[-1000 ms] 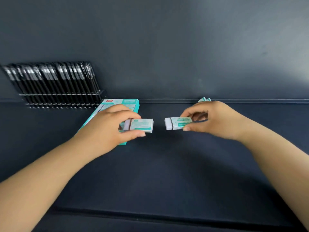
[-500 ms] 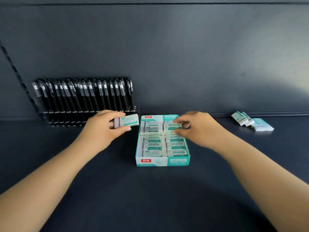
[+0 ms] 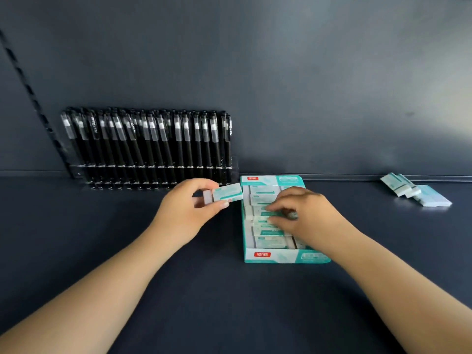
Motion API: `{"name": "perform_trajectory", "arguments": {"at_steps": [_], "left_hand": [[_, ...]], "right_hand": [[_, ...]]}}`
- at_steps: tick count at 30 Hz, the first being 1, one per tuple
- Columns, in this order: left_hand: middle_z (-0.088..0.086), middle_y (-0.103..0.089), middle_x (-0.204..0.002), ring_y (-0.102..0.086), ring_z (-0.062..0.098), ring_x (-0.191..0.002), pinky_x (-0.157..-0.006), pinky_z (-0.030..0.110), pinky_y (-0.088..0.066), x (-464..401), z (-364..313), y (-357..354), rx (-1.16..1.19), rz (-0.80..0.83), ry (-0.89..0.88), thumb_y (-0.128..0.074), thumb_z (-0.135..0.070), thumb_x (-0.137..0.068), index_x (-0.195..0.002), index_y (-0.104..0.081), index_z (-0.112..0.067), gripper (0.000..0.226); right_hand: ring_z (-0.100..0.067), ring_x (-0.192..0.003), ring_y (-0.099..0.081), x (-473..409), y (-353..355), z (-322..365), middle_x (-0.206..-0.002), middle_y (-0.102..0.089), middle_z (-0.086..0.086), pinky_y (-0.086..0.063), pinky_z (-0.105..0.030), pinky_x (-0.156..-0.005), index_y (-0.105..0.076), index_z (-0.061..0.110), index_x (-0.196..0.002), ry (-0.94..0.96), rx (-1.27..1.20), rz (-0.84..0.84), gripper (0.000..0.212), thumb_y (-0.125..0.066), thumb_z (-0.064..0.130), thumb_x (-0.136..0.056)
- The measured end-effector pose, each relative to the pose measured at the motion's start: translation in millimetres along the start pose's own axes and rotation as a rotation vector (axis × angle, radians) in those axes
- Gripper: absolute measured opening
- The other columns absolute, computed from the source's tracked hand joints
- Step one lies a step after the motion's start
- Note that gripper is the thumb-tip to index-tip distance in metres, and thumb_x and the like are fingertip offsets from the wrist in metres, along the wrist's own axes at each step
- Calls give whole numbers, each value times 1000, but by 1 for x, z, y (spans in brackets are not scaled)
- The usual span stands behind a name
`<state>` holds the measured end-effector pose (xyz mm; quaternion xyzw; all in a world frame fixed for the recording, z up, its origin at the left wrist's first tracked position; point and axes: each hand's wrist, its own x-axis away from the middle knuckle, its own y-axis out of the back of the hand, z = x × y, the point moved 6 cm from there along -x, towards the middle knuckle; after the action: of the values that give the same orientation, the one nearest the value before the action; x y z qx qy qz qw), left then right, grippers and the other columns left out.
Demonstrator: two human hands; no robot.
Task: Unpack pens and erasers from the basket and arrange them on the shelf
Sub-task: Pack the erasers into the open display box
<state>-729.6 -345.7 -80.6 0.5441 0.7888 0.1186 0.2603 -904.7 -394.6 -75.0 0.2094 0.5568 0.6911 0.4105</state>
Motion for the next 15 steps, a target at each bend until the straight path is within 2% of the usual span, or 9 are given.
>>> {"name": "perform_trajectory", "arguments": {"at_steps": [4, 8, 11, 13, 15], "left_hand": [[-6, -60, -108, -57, -9, -80, -63, -2, -40, 1, -3, -14, 6, 62, -43, -72, -12, -76, -87, -55, -29, 26], [-7, -61, -106, -59, -6, -85, -69, 0, -41, 2, -5, -21, 16, 85, -87, -73, -11, -75, -83, -56, -32, 29], [-15, -59, -98, -57, -9, -89, -75, 4, -41, 1, -10, -26, -41, 78, -146, -75, -15, -73, -85, -57, -36, 30], [-19, -56, -96, -52, -16, -89, -78, 2, -41, 1, -16, -33, -66, 77, -189, -76, -16, -71, -90, -60, -31, 29], [-22, -54, -96, -53, -14, -88, -81, 2, -41, 2, -23, -39, -72, 80, -221, -76, -17, -70, -92, -58, -32, 31]], "right_hand": [[-6, -114, -47, 0, -1, 0, -127, -50, 9, -32, -15, -97, -60, 28, -120, 36, 1, 12, 32, -56, 30, -88], [-5, -94, -57, 4, 8, -8, -112, -59, 6, -40, -12, -90, -61, 22, -117, -1, -207, -52, 36, -67, 23, -81], [1, -87, -54, 6, 15, -5, -103, -54, 16, -42, -15, -89, -54, 27, -123, 19, -301, -110, 48, -69, 31, -77], [2, -91, -50, 9, 18, 1, -108, -53, 16, -35, -7, -87, -54, 27, -125, 81, -238, -131, 47, -66, 32, -80], [-3, -105, -50, 10, 23, 2, -118, -54, 11, -25, -1, -85, -57, 23, -123, 106, -168, -172, 42, -64, 30, -82]]}}
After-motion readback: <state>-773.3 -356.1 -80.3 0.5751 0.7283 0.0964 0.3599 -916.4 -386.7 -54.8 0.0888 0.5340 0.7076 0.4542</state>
